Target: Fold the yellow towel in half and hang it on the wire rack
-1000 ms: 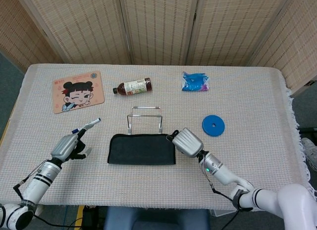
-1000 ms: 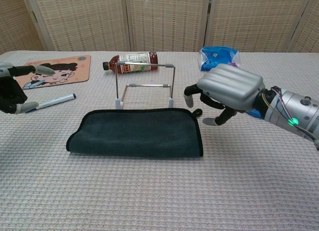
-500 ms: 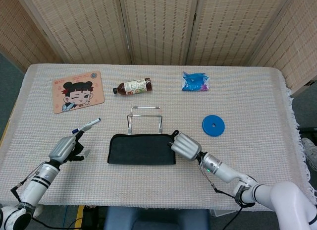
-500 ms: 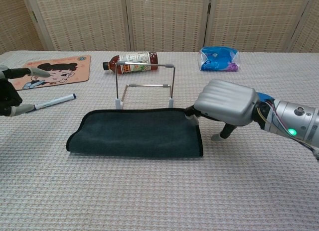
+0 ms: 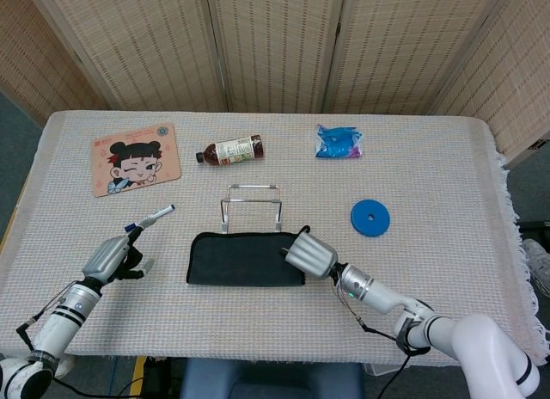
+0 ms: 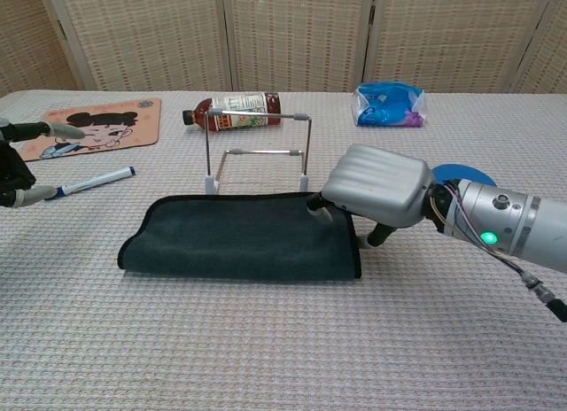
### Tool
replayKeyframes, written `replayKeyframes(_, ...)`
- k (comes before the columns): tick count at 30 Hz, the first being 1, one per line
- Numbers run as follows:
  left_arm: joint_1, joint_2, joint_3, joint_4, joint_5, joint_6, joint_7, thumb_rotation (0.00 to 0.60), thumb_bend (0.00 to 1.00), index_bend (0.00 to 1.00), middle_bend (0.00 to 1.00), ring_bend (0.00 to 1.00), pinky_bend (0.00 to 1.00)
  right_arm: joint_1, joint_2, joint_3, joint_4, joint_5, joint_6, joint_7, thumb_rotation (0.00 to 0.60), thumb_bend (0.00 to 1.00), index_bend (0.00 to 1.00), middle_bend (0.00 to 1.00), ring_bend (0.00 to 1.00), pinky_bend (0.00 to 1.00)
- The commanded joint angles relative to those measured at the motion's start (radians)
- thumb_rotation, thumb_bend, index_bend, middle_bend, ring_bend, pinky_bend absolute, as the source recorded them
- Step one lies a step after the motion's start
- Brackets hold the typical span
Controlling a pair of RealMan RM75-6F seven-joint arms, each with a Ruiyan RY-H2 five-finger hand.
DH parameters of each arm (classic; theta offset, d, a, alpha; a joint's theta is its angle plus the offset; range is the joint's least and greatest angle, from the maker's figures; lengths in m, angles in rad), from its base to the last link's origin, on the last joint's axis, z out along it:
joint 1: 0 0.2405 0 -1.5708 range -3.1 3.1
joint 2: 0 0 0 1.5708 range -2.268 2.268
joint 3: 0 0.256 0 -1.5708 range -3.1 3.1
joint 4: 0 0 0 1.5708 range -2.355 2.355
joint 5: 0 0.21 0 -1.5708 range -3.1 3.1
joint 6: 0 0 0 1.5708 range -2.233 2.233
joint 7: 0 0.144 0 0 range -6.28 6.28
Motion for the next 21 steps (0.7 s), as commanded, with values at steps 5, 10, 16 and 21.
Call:
replayKeyframes(5, 0.001, 0.0, 0.001, 0.002, 0.004, -0.003, -0.007, 0.6, 0.47, 0.05, 0.98, 0.85, 0.98, 0.003, 0.005, -0.003, -0.005, 0.003, -0.005, -0.009, 0.6, 0.2, 0.47, 0.87, 0.97, 1.0)
replayKeyframes(10, 0.0, -0.003, 0.0, 0.004, 0.007, -0.005, -0.013, 0.6, 0.47, 0.05, 0.98, 0.85, 0.98, 0.004, 0.004, -0.007, -0.004, 0.007, -0.018, -0.021, 0.6, 0.2, 0.47, 0.87, 0.97, 1.0)
replayKeyframes(16, 0.0, -0.002, -0.001, 0.003, 0.011, -0.007, -0.018, 0.6, 0.47, 0.05, 0.98, 0.84, 0.98, 0.007, -0.002, -0.011, 0.01, 0.006, -0.02, -0.035, 0.6, 0.2, 0.47, 0.87, 0.97, 1.0)
replayKeyframes(21, 0.001, -0.003, 0.0, 0.006, 0.012, -0.01, -0.023, 0.6, 0.47, 0.05, 0.98, 0.84, 0.98, 0.008, -0.014, -0.013, 0.026, 0.006, -0.022, -0.045, 0.6, 0.2, 0.47, 0.87, 0.97, 1.0)
